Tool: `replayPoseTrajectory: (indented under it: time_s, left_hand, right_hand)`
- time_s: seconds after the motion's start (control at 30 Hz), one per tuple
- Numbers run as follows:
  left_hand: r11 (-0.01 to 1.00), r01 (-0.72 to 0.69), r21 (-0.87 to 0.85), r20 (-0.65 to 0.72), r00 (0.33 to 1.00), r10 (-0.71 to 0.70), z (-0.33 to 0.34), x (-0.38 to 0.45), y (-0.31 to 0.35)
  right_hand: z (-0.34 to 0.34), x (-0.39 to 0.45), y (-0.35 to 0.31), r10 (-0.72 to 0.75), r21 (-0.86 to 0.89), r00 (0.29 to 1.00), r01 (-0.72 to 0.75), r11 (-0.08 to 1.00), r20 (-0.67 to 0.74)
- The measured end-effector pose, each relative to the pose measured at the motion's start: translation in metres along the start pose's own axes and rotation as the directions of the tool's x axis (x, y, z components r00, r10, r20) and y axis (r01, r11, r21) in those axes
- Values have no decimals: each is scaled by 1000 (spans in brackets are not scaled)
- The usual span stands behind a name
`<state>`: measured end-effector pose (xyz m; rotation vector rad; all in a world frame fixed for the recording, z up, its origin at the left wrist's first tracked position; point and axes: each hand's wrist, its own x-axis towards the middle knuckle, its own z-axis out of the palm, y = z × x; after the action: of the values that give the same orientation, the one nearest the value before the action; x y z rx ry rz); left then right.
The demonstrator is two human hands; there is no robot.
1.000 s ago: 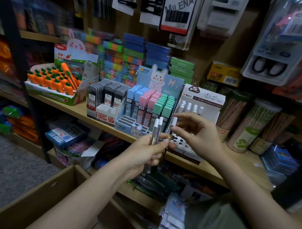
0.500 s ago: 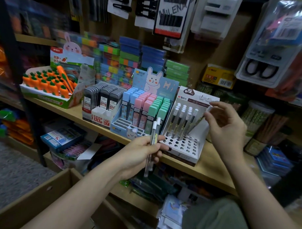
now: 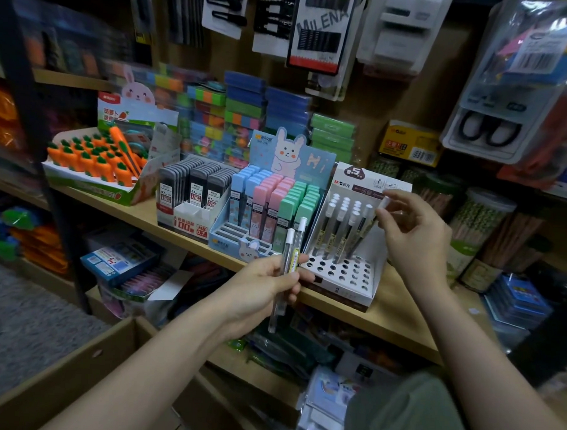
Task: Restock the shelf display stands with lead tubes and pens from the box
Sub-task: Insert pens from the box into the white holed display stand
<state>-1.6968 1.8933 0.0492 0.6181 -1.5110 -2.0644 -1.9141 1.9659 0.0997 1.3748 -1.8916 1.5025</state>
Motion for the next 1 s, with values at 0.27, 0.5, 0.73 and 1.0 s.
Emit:
replayPoseTrajectory:
  time_s: [0.27, 0.5, 0.73, 1.0]
  left_hand:
    - [998, -56, -12, 40, 998, 56, -3, 3, -1]
    - [1000, -16, -8, 20, 1000, 16, 0, 2, 2]
    - [996, -49, -75, 103, 993, 57, 2, -2, 3]
    - [998, -5, -60, 201, 979, 17, 4, -6, 5]
  right_hand:
    - [13, -3, -2, -81, -167, 994, 93, 982, 75]
    - [11, -8, -3, -57, -172, 997, 65, 983, 53]
    - [-2, -20, -17, 149, 291, 989, -142, 946, -3]
    - [21, -35, -46, -31, 404, 903, -161, 901, 428]
